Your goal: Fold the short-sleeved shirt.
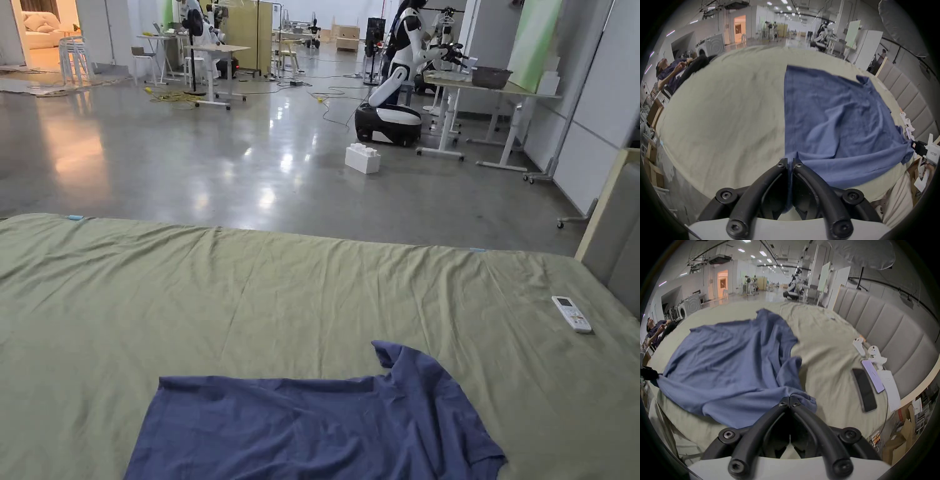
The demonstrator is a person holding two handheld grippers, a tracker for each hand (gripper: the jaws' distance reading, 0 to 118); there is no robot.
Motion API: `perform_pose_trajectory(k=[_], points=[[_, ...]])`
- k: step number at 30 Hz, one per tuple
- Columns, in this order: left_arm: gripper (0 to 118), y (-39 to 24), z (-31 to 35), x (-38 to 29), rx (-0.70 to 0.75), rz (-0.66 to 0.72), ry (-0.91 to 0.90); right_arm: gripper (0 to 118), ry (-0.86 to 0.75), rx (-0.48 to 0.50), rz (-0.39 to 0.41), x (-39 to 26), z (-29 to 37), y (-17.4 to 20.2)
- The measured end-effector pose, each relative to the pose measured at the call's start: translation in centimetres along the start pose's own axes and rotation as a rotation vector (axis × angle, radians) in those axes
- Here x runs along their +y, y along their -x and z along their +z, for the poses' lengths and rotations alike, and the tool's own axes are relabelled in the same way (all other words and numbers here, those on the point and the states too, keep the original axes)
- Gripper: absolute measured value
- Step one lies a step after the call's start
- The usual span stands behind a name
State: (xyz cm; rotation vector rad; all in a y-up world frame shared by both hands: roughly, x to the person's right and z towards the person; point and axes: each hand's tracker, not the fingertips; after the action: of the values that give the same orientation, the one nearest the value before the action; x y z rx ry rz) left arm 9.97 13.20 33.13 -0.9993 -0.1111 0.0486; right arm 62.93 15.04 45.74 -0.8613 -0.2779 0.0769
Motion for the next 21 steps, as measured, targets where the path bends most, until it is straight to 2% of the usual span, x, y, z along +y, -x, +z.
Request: perform_pose_trajectory(k=[3, 7, 8, 9, 11, 12, 13, 14, 21], points=[[5, 0.0, -1.6, -1.1, -0.006, 0.031, 0.066, 0, 0.067, 0.016, 0.023, -1.0, -2.1, 0.4], [9, -0.4, -1.0, -1.0, 0.009, 0.064, 0.030, 1, 0.073, 0.000, 0.018, -0.8, -2.2, 1.0], [19, -0.5, -0.8, -0.7, 0.019, 0.064, 0.020, 7, 0.052, -0.009, 0.012, -0.3, -1.9, 1.0], [33, -0.7, -0.5, -0.2, 0.035, 0.057, -0.008, 22, 0.017, -0.024, 0.003, 0.0, -1.7, 0.9], [71, -1.2, 0.3, 1.0, 0.042, 0.053, -0.080, 67, -0.046, -0.022, 0.002, 1.5, -1.0, 1.1], [78, -1.6, 0.7, 1.8, 0.038, 0.052, -0.120, 80, -0.089, -0.023, -0.015, 2.5, -0.5, 1.1], [79, -2.0, 1.1, 2.6, 0.032, 0.046, -0.156, 88, -0.130, -0.016, -0.033, 3.4, 0.0, 1.1], [79, -2.5, 1.5, 3.5, 0.022, 0.038, -0.185, 92, -0.174, -0.003, -0.046, 4.4, 0.5, 1.3], [78, -8.2, 4.9, 9.2, -0.004, -0.049, -0.505, 90, -0.509, 0.010, -0.075, 11.2, 3.0, 3.9]])
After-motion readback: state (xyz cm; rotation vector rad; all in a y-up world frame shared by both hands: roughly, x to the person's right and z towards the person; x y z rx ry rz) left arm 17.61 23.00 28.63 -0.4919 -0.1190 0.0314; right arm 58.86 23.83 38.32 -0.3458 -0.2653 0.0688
